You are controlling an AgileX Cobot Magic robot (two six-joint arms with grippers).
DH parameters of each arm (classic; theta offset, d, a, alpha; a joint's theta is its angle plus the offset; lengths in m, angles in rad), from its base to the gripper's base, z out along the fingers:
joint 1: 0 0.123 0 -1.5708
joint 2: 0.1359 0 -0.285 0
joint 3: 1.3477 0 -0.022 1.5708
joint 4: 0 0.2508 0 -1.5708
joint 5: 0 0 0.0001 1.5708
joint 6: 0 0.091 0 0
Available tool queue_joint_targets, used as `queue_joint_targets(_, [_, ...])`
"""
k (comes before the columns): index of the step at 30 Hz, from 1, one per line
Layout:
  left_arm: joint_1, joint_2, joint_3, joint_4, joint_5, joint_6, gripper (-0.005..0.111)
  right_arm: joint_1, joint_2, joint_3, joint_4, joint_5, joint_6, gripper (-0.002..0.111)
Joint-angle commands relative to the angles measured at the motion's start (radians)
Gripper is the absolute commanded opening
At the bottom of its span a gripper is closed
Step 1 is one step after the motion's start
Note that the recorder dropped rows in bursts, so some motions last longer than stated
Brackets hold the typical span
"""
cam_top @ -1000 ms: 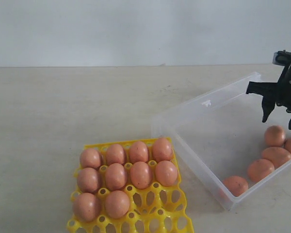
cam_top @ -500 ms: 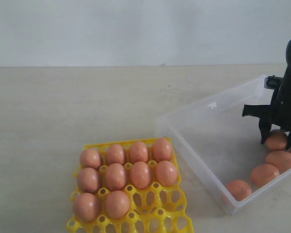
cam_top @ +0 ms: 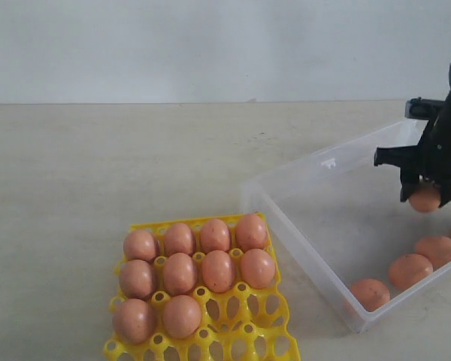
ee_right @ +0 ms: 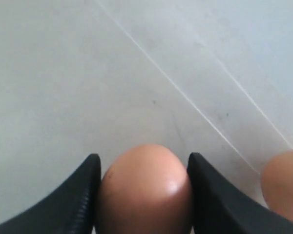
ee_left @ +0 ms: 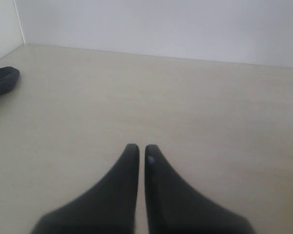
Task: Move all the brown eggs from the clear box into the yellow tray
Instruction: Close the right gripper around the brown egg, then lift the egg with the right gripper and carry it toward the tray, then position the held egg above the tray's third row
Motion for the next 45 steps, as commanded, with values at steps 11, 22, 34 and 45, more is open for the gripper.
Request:
queue_joint_targets(11, [-0.003,-0.003,0.004,0.0,-0.003,0.004,0.004,-0.003,-0.34,0.023,0.123,-0.307,-0.16,0.0])
queue_joint_targets(22, [-0.003,-0.003,0.004,0.0,-0.003,0.004,0.004,0.129,-0.673,0.264,0.834,-0.576,-1.0,0.0])
queue_joint_targets(34, [-0.003,-0.003,0.004,0.0,-0.003,0.004,0.004,0.598,-0.665,0.293,0.947,-0.249,-1.464,0.0])
queue_joint_targets(45, [-0.003,-0.003,0.004,0.0,-0.003,0.004,0.004,0.744,-0.503,0.293,0.175,-0.172,-1.306,0.0])
